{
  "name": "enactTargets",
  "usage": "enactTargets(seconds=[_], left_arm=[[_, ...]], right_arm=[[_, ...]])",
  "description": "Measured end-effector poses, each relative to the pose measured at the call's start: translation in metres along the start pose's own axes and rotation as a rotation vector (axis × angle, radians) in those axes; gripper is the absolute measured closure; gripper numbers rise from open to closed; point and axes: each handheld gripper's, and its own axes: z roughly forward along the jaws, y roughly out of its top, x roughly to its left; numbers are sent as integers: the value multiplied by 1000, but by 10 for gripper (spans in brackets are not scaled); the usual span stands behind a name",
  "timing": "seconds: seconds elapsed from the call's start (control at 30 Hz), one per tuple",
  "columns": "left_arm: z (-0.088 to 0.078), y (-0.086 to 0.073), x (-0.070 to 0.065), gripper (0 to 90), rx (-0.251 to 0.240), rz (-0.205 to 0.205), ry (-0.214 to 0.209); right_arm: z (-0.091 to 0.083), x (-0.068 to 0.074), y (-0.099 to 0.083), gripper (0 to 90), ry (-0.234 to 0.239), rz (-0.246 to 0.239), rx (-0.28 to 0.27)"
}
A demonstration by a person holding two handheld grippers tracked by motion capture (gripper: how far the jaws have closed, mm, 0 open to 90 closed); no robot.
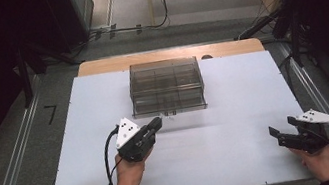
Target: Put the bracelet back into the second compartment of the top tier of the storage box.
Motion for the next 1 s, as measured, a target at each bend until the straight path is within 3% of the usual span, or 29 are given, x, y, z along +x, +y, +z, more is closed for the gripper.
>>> enactTargets(seconds=[1.0], left_arm=[[17,10,6,867,-37,-13,21]], right_arm=[[1,-1,0,187,6,-1,7]])
